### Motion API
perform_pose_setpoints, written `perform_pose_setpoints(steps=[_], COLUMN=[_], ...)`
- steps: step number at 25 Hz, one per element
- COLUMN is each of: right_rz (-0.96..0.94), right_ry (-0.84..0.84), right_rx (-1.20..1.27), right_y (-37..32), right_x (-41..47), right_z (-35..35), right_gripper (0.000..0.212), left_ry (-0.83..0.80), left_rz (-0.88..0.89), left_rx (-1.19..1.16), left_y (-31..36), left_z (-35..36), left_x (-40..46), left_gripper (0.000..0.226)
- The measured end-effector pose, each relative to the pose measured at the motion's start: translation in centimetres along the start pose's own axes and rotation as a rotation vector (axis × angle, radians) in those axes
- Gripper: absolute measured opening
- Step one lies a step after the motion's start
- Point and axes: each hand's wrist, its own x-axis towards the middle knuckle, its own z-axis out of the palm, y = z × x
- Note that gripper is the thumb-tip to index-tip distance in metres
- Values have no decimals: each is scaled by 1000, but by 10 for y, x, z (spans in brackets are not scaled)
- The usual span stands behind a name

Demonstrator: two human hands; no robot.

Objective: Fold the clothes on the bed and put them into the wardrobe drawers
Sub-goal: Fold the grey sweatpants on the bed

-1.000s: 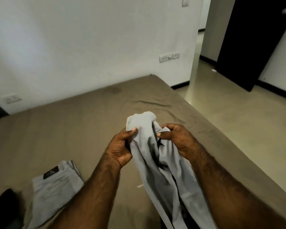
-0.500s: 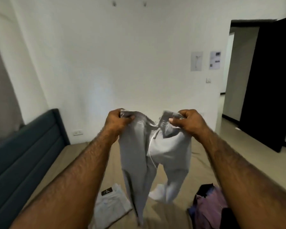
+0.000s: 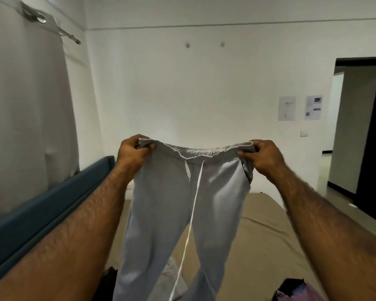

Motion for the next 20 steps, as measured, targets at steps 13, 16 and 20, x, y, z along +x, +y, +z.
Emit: perform_pose_setpoints(steps=[13, 16, 20], right_rz=[12, 79, 123], right_ry=[-134, 24, -138], right_rx=[-418, -306, -87], right_y=[44, 53, 37], right_x=[-8, 0, 14], right_z=[-11, -20, -36], right_gripper=[9, 7, 8], left_ry=[45, 134, 77], left_rz=[-165, -272, -269], left_rx=[416, 223, 50], left_y=[0, -21, 0], left_z=[4, 5, 9], left_x=[-43, -59, -57], left_gripper=[20, 11, 12])
